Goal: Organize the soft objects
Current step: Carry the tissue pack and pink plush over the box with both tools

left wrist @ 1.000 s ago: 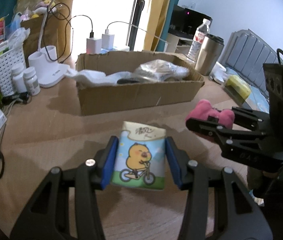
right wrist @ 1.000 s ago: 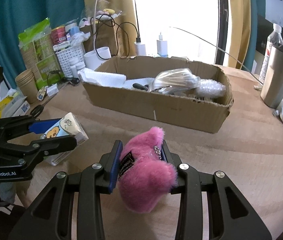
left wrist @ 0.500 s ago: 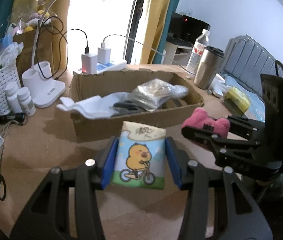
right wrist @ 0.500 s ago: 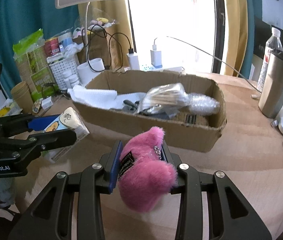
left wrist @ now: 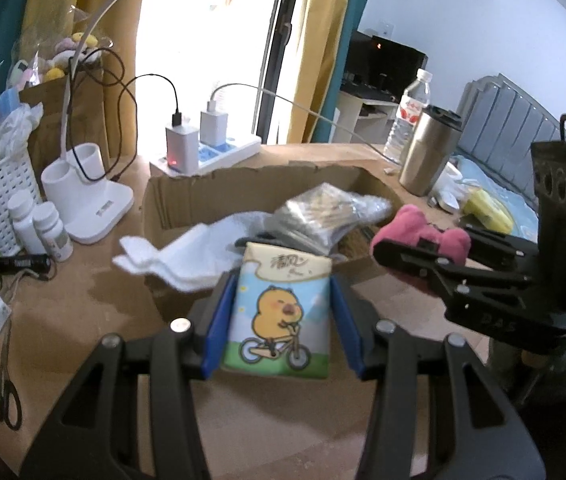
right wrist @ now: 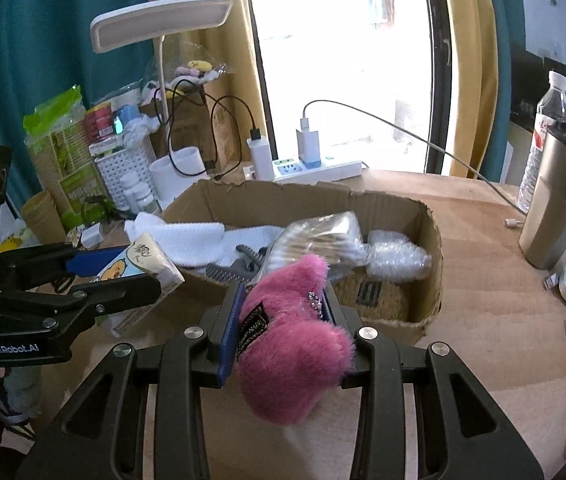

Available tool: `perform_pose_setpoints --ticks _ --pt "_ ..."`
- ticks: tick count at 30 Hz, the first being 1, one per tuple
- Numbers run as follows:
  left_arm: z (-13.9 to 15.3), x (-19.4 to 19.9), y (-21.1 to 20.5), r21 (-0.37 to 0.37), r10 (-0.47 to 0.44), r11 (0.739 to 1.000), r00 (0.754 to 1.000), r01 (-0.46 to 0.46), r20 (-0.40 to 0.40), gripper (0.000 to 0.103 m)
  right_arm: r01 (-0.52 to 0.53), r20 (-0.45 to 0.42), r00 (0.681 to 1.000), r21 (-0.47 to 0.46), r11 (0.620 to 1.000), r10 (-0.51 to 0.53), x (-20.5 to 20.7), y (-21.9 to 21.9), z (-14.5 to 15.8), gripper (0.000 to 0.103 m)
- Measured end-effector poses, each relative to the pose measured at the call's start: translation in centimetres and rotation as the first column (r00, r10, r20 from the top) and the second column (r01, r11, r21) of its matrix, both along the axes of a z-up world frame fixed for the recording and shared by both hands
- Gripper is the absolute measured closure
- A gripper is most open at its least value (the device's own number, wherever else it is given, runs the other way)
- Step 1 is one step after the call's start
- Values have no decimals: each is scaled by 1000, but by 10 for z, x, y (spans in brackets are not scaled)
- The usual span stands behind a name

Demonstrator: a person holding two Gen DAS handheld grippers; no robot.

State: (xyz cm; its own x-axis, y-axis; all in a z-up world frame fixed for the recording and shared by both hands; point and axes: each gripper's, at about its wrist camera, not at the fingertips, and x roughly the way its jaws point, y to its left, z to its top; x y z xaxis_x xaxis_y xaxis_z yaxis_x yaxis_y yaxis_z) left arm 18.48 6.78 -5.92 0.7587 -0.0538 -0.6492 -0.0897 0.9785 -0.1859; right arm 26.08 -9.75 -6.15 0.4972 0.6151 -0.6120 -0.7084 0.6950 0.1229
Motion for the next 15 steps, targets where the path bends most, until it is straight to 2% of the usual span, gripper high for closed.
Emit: perform_pose_setpoints --ticks 15 --pt "-2 41 10 22 26 999 1000 -26 1 54 10 -7 1000 41 999 -9 28 -5 3 64"
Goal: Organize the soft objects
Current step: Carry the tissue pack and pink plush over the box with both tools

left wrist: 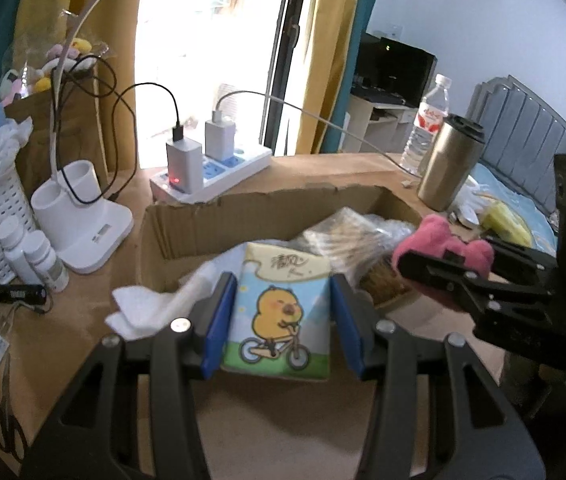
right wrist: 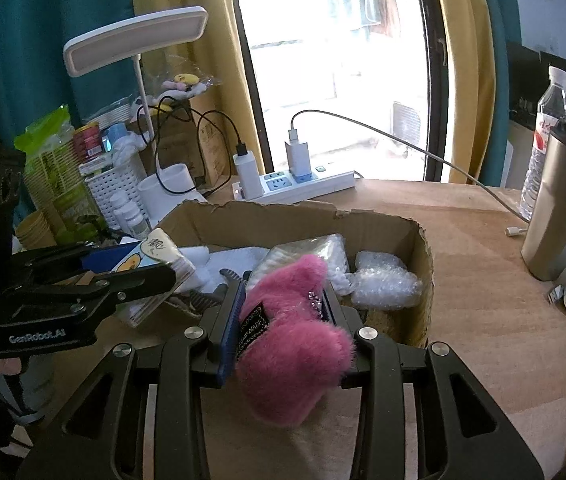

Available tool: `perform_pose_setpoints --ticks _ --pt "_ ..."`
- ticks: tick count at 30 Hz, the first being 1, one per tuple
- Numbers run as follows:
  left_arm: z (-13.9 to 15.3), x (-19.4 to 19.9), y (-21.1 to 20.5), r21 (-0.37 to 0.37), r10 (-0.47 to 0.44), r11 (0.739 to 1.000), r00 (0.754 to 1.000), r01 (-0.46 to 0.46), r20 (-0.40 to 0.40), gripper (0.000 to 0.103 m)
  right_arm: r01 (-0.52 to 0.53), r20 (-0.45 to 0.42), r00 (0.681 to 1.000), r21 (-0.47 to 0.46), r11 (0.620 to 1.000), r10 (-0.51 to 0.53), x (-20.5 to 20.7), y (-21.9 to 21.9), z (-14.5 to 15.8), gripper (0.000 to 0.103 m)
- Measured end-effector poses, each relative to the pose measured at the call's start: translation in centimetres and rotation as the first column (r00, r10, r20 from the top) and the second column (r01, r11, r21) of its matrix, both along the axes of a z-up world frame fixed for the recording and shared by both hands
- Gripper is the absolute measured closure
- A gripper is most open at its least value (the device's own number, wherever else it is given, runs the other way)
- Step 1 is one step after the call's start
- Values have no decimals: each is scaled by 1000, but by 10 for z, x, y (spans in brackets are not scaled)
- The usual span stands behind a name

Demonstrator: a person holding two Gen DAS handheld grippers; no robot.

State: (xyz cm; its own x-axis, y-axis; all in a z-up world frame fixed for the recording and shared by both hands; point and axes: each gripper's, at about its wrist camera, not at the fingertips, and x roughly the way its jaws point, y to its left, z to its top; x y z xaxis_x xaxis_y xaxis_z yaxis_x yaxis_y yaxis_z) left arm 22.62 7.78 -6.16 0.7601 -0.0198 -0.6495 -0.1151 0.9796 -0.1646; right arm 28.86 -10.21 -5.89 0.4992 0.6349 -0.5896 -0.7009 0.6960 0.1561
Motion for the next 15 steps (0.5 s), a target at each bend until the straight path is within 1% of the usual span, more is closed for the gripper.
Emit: perform_pose_setpoints --ticks 9,15 --pt "-7 21 7 -7 3 1000 1000 -3 -5 54 17 -10 1000 -4 1000 -17 15 -1 -4 64" --pt "-10 26 9 -22 -6 1000 1000 6 -10 53 26 -7 1000 -10 1000 -26 21 0 -4 64"
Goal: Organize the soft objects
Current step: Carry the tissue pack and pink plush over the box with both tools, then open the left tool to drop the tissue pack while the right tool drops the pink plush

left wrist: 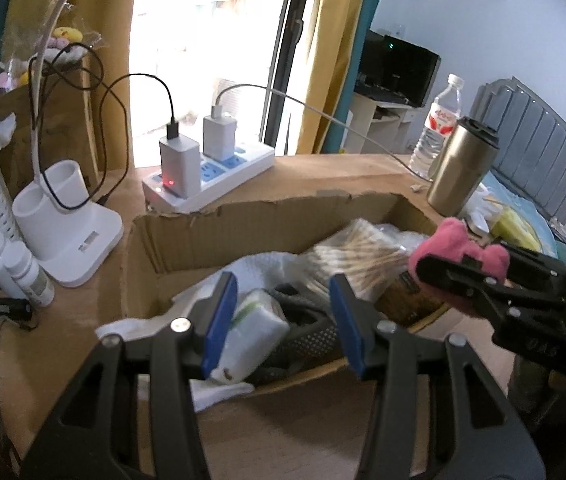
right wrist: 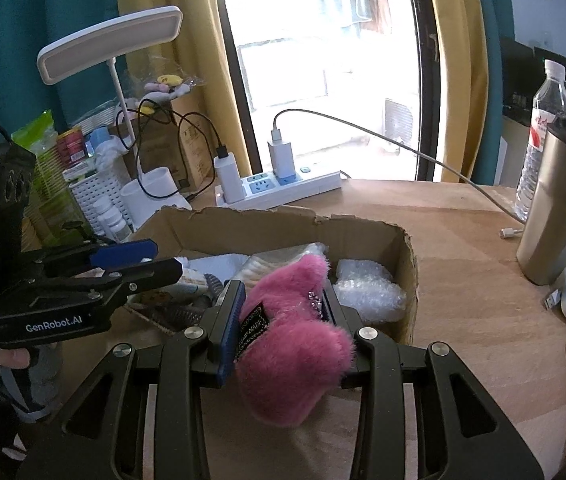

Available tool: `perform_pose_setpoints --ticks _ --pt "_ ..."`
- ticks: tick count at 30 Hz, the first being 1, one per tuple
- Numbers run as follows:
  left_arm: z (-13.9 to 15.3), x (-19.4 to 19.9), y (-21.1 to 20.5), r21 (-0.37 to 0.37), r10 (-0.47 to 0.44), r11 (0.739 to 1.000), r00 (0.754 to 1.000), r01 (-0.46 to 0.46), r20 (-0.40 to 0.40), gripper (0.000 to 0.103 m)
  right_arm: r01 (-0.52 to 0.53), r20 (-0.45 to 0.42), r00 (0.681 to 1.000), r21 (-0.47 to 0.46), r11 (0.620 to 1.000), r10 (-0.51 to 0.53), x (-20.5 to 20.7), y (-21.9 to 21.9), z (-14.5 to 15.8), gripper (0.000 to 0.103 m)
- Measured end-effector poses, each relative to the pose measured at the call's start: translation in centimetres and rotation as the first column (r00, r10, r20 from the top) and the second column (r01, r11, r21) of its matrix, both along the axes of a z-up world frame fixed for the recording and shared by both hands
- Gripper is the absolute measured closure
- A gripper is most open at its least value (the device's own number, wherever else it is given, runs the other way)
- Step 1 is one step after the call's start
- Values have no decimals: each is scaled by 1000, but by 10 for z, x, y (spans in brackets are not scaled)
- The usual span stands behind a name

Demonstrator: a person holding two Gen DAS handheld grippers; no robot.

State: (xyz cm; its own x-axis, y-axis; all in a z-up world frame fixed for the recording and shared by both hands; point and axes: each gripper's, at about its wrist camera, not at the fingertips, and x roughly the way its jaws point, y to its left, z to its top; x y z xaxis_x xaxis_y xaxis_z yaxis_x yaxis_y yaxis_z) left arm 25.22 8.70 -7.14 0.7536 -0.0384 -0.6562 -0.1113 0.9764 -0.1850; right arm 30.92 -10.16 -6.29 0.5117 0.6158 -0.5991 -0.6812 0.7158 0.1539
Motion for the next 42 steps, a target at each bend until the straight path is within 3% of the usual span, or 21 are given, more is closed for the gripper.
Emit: perform_pose_setpoints --ticks 13,16,35,36,39,42 --pt "19 -32 25 -13 43 999 997 -42 61 51 -43 41 998 -15 999 44 -5 28 14 64" --pt "23 -41 33 18 73 997 994 -74 77 50 -56 51 997 -22 998 57 -5 38 17 64" --pt "8 -57 77 -18 143 990 987 -142 74 49 -83 47 995 -55 995 85 9 91 14 64" --pt "8 -58 78 -17 145 989 987 -145 73 49 -85 48 995 -54 995 88 10 94 14 61" --pt "8 -60 81 -16 153 988 986 -152 72 49 -87 58 994 -52 995 90 11 101 15 38" --pt "8 -62 82 -16 157 988 985 -156 72 49 -83 69 994 -41 996 85 10 102 17 36"
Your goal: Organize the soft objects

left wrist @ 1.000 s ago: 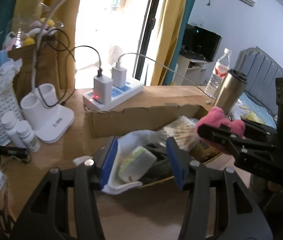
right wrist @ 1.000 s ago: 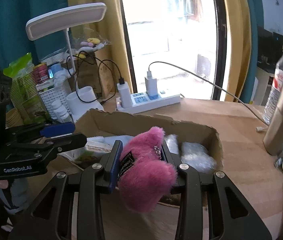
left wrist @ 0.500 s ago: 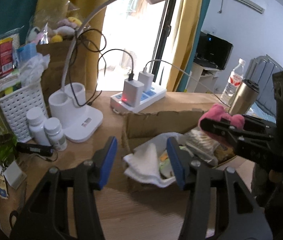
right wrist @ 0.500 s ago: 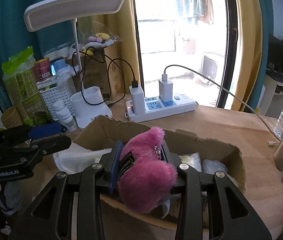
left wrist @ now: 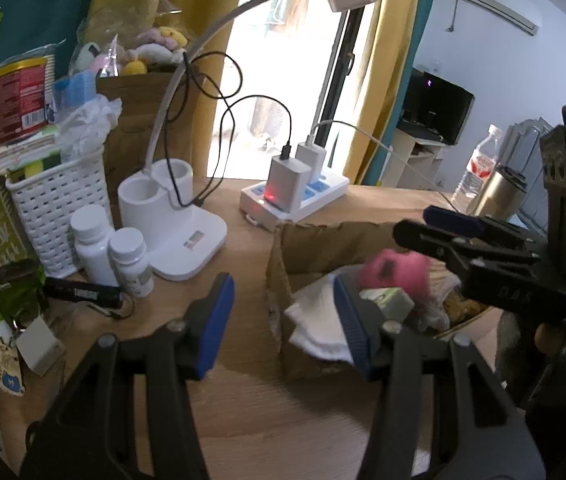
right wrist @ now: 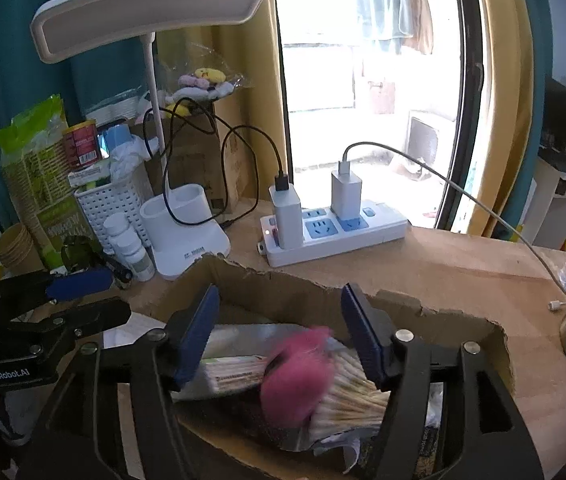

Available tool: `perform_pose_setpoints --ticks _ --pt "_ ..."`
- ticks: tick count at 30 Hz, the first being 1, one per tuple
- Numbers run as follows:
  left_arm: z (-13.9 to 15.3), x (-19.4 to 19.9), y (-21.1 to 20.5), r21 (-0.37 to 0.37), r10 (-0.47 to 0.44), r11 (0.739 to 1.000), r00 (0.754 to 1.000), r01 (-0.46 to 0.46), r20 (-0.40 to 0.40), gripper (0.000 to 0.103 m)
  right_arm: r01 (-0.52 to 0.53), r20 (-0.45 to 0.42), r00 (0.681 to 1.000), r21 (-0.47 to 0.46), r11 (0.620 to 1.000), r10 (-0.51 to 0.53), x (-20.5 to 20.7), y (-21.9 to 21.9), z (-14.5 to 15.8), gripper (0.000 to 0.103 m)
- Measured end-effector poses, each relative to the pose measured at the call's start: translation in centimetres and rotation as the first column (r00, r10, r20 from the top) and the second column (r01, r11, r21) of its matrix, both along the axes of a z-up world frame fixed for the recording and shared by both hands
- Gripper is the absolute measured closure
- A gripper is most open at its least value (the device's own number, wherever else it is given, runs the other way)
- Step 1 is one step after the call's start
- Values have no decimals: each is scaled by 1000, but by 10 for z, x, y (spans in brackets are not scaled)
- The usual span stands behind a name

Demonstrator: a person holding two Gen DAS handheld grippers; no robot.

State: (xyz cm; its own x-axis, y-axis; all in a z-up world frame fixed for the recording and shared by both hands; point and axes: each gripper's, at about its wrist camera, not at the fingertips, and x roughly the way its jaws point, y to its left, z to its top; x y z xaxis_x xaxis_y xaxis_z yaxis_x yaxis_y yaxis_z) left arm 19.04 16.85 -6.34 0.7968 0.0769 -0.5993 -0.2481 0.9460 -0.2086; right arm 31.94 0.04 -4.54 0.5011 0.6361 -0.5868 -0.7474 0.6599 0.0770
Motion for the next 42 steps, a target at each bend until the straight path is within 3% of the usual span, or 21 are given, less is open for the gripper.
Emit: perform_pose_setpoints --ticks 22,27,42 --pt "29 -20 -49 41 -55 998 997 54 45 48 68 48 996 28 997 -69 -38 -49 21 36" --pt "37 -27 -63 45 -71 997 995 68 64 39 86 65 994 37 996 -88 -49 -65 27 36" --pt "56 -47 -105 69 -121 991 988 115 98 36 152 102 982 64 986 -158 -79 -114 41 36"
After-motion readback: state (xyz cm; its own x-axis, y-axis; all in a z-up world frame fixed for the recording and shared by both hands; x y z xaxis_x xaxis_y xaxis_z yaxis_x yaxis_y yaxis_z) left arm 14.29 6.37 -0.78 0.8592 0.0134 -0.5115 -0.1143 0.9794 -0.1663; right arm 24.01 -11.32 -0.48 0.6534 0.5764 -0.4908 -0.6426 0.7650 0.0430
